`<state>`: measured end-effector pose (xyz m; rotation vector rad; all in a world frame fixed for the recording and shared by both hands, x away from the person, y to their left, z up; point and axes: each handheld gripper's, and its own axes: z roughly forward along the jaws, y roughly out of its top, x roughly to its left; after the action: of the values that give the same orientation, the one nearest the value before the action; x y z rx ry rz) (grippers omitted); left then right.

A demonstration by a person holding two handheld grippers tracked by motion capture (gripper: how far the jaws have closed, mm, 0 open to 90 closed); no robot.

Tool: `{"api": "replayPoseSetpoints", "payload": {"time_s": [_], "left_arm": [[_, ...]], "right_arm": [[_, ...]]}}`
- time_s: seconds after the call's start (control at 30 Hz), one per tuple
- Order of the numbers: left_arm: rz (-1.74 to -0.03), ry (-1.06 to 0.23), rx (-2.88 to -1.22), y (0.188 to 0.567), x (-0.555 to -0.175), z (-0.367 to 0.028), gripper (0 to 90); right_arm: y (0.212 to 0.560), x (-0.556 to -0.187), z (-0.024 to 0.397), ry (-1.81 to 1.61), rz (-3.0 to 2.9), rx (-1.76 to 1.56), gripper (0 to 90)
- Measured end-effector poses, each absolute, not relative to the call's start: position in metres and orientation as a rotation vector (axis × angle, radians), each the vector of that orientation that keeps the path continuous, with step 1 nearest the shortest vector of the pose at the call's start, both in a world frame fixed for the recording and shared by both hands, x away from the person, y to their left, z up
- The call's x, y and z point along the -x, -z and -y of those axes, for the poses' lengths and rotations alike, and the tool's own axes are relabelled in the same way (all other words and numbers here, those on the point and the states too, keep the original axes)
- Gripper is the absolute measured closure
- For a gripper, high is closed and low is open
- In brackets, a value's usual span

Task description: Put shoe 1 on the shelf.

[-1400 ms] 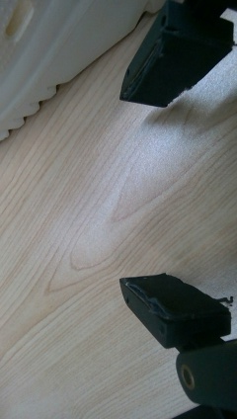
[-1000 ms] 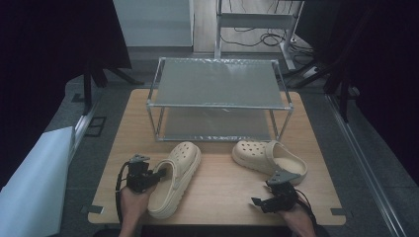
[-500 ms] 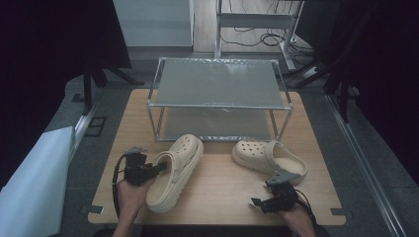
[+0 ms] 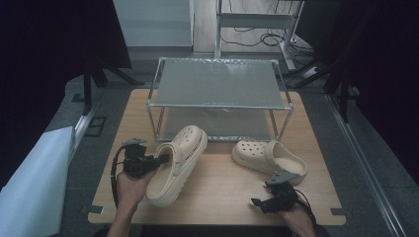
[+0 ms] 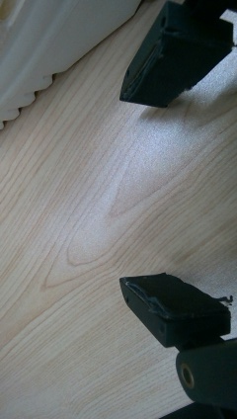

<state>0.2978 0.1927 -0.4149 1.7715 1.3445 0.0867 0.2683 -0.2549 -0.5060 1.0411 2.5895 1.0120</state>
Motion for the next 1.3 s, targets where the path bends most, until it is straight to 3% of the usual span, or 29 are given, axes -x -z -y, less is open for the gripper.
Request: {"api": "replayPoseSetpoints", "payload": {"time_s": [0.73,1.3], "left_arm": [[-1.298,-0.06,-1.733,0.354,-0.317,-0.182,76.2],[-1.334,-0.041,-1.626,0.32,-0.354,-0.167,76.1]], "right_arm": [[0.507,-0.269,0.255,-1.01,-2.599,-1.041,13.0],[0.504,-0.268,0.256,-1.04,-2.585,-1.032,13.0]]}}
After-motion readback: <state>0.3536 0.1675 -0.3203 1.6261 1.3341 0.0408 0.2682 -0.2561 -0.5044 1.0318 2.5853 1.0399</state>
